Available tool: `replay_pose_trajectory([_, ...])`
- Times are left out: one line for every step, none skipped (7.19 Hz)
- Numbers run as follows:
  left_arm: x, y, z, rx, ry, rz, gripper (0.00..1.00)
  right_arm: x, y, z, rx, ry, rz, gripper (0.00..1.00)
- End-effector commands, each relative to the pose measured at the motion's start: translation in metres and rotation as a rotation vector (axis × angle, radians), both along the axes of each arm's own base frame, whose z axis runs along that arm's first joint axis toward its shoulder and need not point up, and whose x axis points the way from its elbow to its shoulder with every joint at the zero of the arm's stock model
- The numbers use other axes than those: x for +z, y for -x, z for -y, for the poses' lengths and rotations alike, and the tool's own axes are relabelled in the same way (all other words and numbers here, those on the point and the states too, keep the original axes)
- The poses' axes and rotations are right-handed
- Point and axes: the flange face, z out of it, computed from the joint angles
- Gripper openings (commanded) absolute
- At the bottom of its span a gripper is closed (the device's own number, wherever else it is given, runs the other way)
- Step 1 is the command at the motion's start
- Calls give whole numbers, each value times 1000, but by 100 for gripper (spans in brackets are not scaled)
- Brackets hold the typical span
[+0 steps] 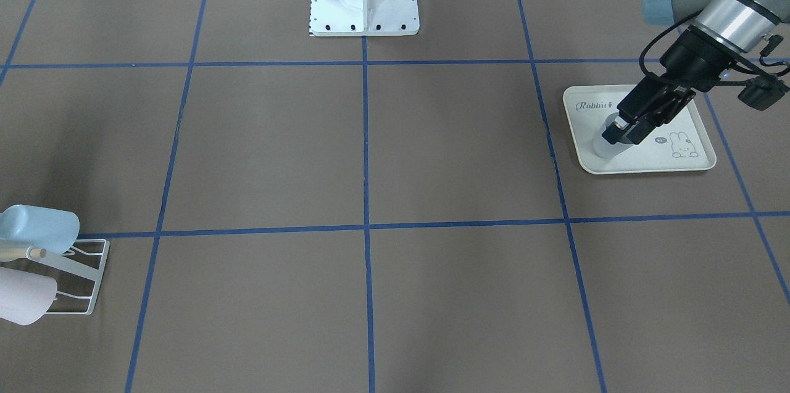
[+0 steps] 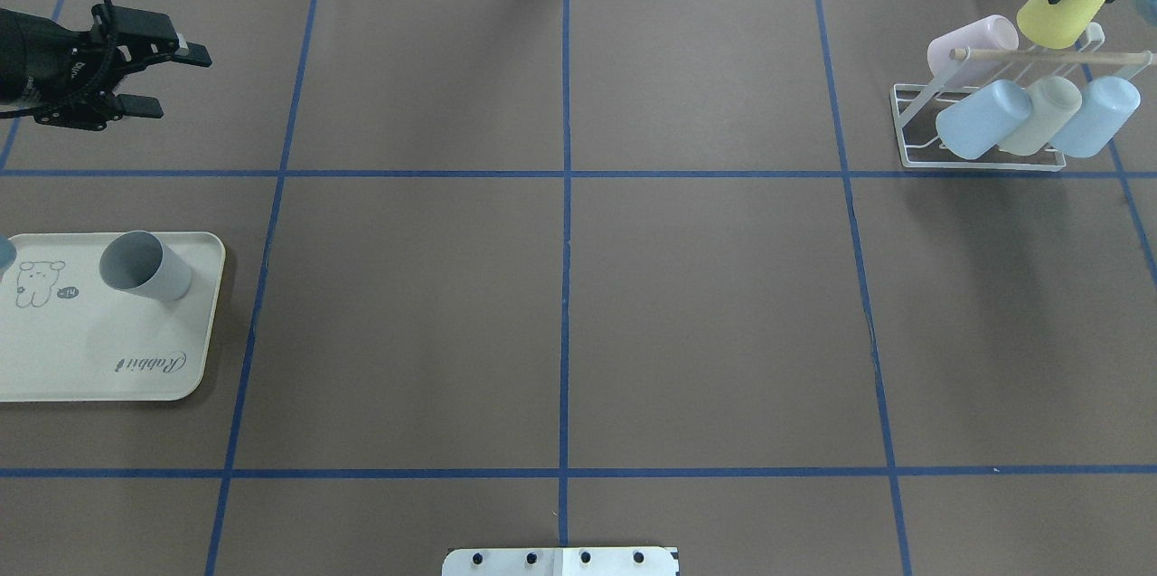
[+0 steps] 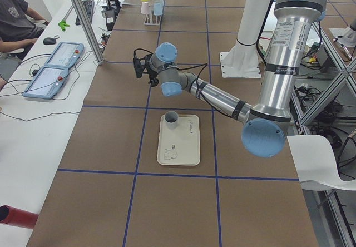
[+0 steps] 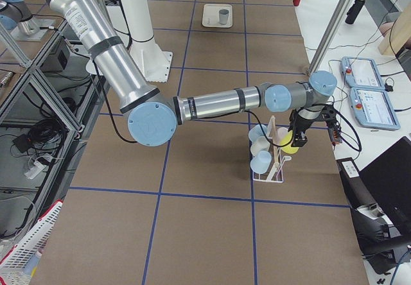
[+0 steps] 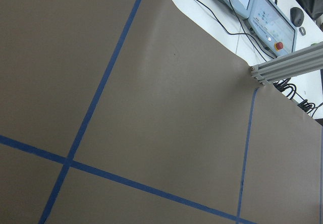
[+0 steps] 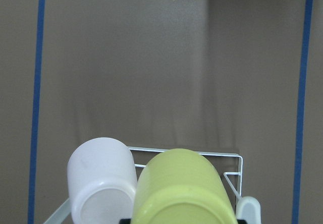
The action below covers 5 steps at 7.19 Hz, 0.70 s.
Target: Transfer IKEA cup to right arm and place on rack
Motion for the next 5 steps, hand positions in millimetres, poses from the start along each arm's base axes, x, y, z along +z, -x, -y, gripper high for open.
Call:
replay_pose_trajectory([-2, 0, 0, 0, -3, -2, 100, 6, 3, 1, -1, 14, -2, 24])
replay_pose_trajectory([-2, 0, 0, 0, -3, -2, 100, 8, 7, 1, -8, 19, -3, 24])
replay_pose_trajectory([-3, 0, 0, 0, -4, -2, 100, 7, 12, 1, -12, 20, -3, 24])
replay_pose_trajectory([-3, 0, 0, 0, -4, -2, 100, 5, 18, 1, -18, 18, -2, 24])
replay_pose_trajectory([-3, 0, -1, 1, -4, -4, 100, 6, 23, 0, -26, 19, -3, 25])
